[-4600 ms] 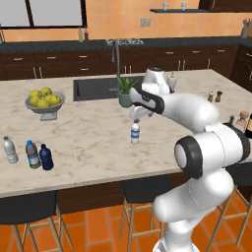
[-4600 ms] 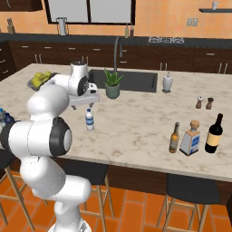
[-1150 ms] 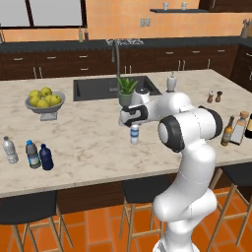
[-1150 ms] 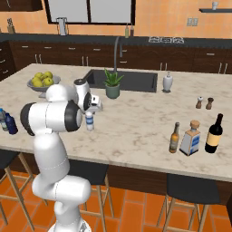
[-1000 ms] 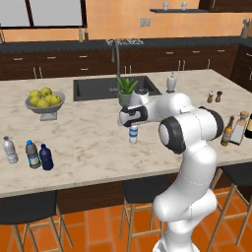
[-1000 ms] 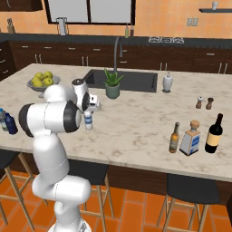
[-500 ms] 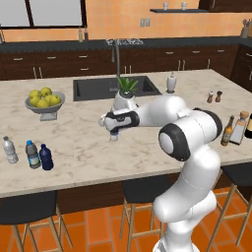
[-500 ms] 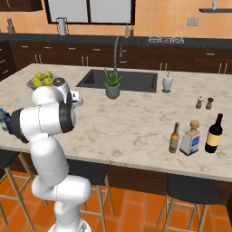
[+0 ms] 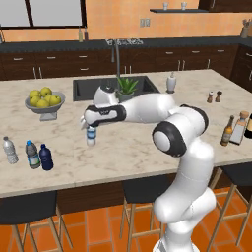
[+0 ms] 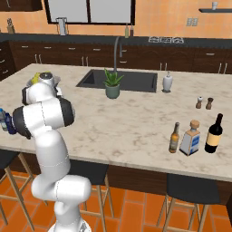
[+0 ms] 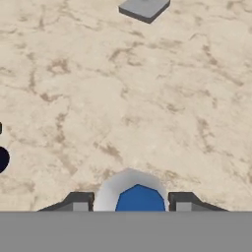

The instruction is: Move the plastic bottles in the middle to the plastics group, and the glass bottles in the middle to the glass group.

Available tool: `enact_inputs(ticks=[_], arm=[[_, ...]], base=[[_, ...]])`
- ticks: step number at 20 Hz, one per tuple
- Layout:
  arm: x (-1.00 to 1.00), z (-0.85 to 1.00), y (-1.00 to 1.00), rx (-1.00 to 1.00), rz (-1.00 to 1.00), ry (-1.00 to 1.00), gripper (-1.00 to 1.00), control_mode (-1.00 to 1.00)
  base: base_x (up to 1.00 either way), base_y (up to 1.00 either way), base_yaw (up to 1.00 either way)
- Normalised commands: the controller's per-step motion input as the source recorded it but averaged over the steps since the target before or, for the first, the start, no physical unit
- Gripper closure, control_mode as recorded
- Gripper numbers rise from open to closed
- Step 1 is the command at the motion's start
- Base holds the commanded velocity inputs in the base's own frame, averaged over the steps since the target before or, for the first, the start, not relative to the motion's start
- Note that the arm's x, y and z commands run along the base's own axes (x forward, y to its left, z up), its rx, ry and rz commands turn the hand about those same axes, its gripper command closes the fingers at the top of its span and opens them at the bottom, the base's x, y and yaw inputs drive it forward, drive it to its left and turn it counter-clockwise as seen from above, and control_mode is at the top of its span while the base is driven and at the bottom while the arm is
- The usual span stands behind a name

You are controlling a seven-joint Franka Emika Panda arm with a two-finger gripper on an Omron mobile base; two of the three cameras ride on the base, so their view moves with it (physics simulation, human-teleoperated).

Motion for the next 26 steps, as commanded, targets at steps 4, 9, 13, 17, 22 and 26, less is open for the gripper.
enact_inputs(ticks=[4,9,13,17,22,26], arm=[[-0.94,-0.18,0.81,0.0,0.32,-0.03,1.0,-1.0],[-0.59,-0.01,0.65,-0.03,0.23,-0.14,1.0,-1.0],[0.0,0.03,0.16,-0.03,0.06,-0.17,1.0,-1.0],[0.0,0.03,0.44,-0.02,0.05,-0.01,1.0,-1.0],[0.0,0.0,0.41,0.0,0.06,0.0,1.0,-1.0],[0.0,-0.09,0.18,0.0,0.03,0.0,1.0,-1.0]], base=[[0.0,0.0,0.0],[0.0,0.0,0.0],[0.0,0.0,0.0],[0.0,0.0,0.0],[0.0,0.0,0.0],[0.0,0.0,0.0]])
